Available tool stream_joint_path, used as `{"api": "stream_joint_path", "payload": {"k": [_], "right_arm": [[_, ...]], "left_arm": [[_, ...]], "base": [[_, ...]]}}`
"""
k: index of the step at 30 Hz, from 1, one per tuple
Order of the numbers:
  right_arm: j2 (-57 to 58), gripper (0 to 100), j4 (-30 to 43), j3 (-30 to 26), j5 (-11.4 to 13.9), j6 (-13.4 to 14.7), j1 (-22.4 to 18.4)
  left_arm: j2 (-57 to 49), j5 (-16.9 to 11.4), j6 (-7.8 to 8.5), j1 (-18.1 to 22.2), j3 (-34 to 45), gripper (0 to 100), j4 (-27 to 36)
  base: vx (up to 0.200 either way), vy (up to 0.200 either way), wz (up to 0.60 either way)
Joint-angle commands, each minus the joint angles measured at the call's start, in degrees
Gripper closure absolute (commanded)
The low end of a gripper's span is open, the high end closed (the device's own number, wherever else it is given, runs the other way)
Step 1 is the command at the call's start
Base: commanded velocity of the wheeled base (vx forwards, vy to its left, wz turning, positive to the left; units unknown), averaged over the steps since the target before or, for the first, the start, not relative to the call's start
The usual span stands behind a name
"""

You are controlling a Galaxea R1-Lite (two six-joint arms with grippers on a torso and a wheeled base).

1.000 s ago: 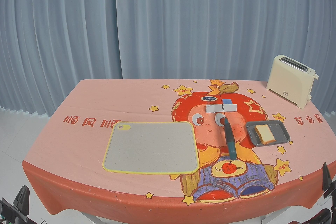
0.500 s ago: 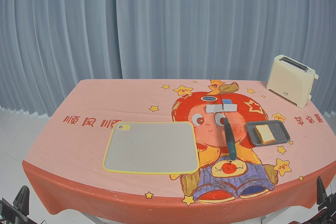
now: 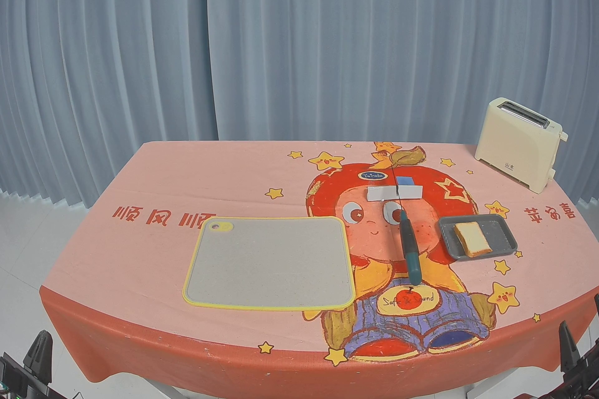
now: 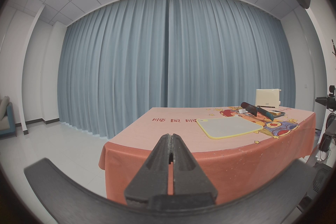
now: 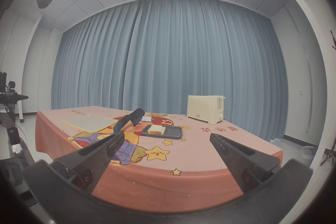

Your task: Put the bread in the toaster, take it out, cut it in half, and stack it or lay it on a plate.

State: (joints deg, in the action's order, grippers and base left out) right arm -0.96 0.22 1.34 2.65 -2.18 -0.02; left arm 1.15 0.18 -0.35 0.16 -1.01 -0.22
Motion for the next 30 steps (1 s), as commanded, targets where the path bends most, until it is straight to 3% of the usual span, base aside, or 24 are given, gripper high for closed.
{"api": "stream_joint_path", "payload": {"k": [1, 3, 6, 17, 24, 30], "right_arm": [[1.0, 0, -0.6, -1.3, -1.0, 1.0, -0.1], [1.0, 0, -0.5, -1.3, -1.4, 2.8, 0.1], [1.0, 0, -0.5, -1.3, -4.3, 5.4, 0.2], [1.0, 0, -0.5, -1.3, -4.4, 5.3, 0.0], [1.0, 0, -0.5, -1.3, -3.3, 3.2, -0.1], [1.0, 0, -0.3, -1.2, -4.2, 4.5, -0.2]], "left_arm": [[0.1, 0.0, 0.00, 0.0, 1.0, 100, 0.0], [0.1, 0.0, -0.09, 0.0, 1.0, 100, 0.0], [0.1, 0.1, 0.00, 0.0, 1.0, 100, 0.0], [0.1, 0.1, -0.09, 0.0, 1.0, 100, 0.0], [0.1, 0.1, 0.00, 0.0, 1.0, 100, 0.0], [0.1, 0.1, 0.00, 0.0, 1.0, 100, 0.0]], "base": [[0.000, 0.000, 0.00], [0.000, 0.000, 0.00], [0.000, 0.000, 0.00], [0.000, 0.000, 0.00], [0.000, 0.000, 0.00], [0.000, 0.000, 0.00]]}}
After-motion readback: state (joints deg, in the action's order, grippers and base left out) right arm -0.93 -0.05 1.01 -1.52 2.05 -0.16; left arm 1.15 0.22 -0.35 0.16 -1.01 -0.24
